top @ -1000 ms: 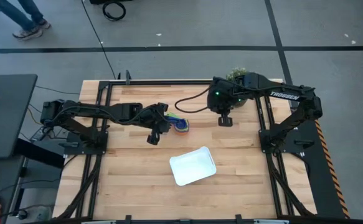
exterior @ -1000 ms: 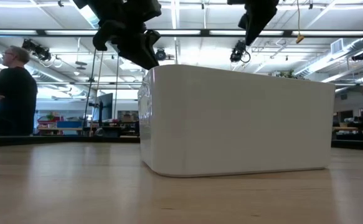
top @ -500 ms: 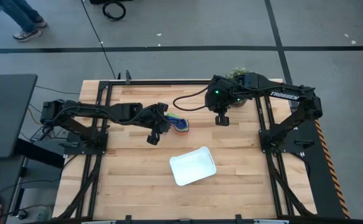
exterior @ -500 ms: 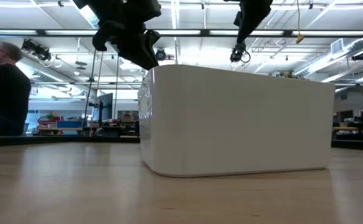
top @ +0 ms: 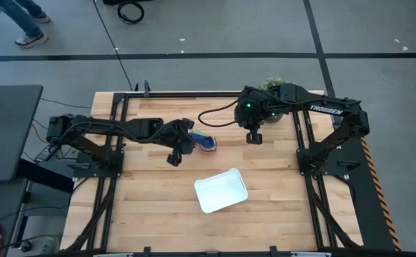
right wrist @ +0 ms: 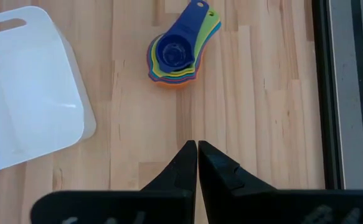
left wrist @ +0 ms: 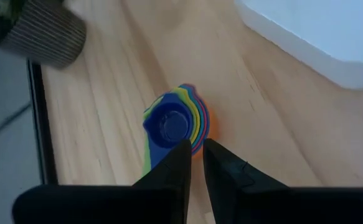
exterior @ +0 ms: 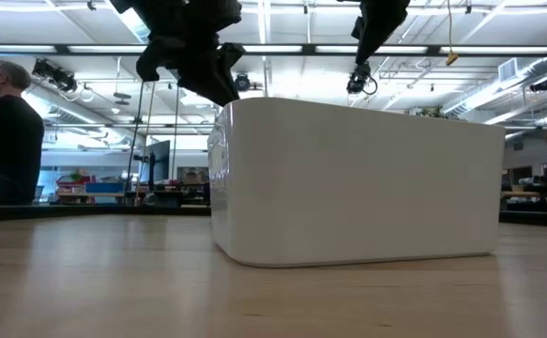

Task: Nest measuring cups in basket
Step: Put the nested measuring cups into the white bin

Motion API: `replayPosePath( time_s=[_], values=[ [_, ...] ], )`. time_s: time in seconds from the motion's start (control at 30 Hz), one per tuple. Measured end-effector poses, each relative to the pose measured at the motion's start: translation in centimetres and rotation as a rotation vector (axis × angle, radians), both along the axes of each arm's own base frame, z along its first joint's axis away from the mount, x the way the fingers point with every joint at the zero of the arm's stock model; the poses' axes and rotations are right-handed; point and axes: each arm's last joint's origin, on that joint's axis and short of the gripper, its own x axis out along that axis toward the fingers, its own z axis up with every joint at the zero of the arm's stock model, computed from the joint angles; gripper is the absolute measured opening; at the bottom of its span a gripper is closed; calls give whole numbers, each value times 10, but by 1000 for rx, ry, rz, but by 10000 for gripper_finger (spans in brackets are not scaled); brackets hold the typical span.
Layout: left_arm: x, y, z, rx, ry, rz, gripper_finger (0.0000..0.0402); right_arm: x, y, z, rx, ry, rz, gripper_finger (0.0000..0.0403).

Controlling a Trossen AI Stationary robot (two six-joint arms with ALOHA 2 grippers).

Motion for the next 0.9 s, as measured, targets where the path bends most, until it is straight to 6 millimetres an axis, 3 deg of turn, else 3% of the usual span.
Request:
replayPosePath(
  time_s=[0.2, 0.6, 0.9],
  values=[
    [-2, 3, -2, 1, 32, -172, 50, 0, 0, 0, 0, 0, 0, 22],
    [12, 25, -37, -47, 150, -127, 50, 4, -1, 3, -9, -50, 0, 22],
    [22, 27, -34, -8, 57, -167, 50, 17, -3, 12, -38, -210, 0, 22]
  ],
)
